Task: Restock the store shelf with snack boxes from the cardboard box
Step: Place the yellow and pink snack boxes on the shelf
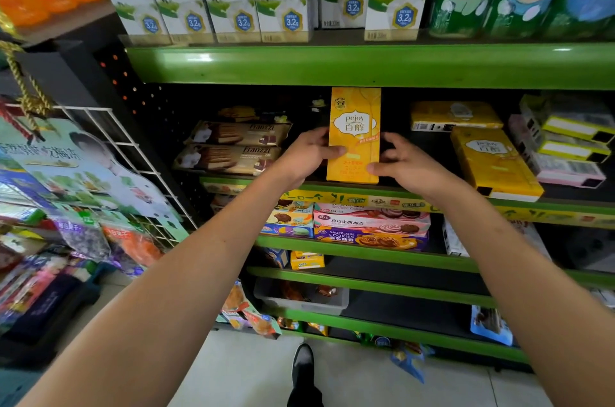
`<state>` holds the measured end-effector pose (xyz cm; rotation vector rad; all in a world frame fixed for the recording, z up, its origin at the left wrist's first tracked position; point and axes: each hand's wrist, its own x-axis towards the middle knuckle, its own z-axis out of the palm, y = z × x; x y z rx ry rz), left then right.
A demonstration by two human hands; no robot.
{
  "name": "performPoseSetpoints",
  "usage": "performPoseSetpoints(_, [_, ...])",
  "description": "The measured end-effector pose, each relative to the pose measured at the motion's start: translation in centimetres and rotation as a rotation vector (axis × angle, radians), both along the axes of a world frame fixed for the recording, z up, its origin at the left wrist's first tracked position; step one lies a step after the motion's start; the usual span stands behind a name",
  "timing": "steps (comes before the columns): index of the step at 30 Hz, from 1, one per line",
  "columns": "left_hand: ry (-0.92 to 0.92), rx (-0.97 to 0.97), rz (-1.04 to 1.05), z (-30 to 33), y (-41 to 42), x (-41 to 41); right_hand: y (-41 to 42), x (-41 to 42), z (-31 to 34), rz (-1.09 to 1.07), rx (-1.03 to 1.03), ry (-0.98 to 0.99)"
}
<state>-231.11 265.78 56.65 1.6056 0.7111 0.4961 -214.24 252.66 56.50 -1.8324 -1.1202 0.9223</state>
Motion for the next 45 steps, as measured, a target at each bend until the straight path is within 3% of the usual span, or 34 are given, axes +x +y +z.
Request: performPoseSetpoints(45, [-0.003, -0.01, -0.008, -0.1, 0.1, 0.3, -0.7, -0.9, 1.3, 0.001, -0.003, -0.001])
